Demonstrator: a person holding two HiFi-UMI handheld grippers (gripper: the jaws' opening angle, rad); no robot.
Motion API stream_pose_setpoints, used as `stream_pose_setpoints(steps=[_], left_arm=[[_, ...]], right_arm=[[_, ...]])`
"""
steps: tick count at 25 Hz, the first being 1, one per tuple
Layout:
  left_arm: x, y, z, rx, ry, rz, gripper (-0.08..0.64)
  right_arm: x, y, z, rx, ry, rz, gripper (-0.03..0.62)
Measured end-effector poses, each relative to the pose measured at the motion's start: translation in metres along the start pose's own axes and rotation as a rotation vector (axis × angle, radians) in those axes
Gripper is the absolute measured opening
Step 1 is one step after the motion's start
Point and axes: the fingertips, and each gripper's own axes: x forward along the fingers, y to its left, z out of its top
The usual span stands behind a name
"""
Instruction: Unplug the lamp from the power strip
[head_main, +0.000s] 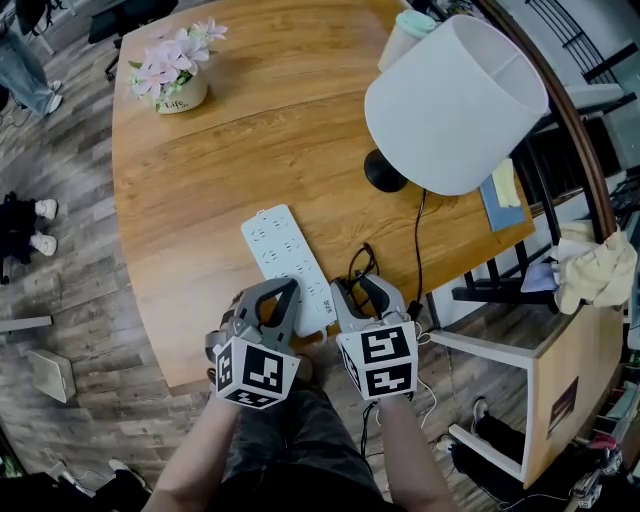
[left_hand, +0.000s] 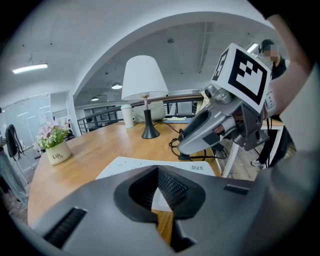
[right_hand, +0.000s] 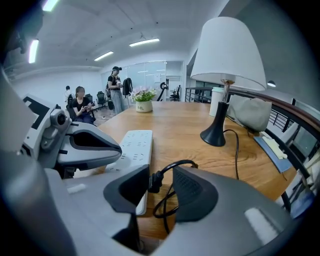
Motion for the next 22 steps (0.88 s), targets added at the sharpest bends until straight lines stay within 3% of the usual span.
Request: stream_pose_setpoints(steps=[5,10,17,22], left_arm=[[-0.001,-0.001,0.001,-0.006,-0.007,-0.002,-0.005],[-0.002,-0.005,0.003,-0.009,-0.015,-0.009,-0.005],[-0.004,-0.006,0.005,-0.018,-0.023,-0.008,-0.005],[-0.007,-0.006,0.007,-0.022,-0.033,-0.006,-0.005]], right_arm=[[-0.003,0.002,-0.007,0.037,0.048,0.021,0.19],[-0.011,-0.002,-0.015,0.039,0.074,-0.003,0.199],[-0.024,-0.011,-0.008,-0.034,0.147,-0.047,0.235],[-0.029,-0.013,0.009,-0.087,0.136,-0.082,0.236]])
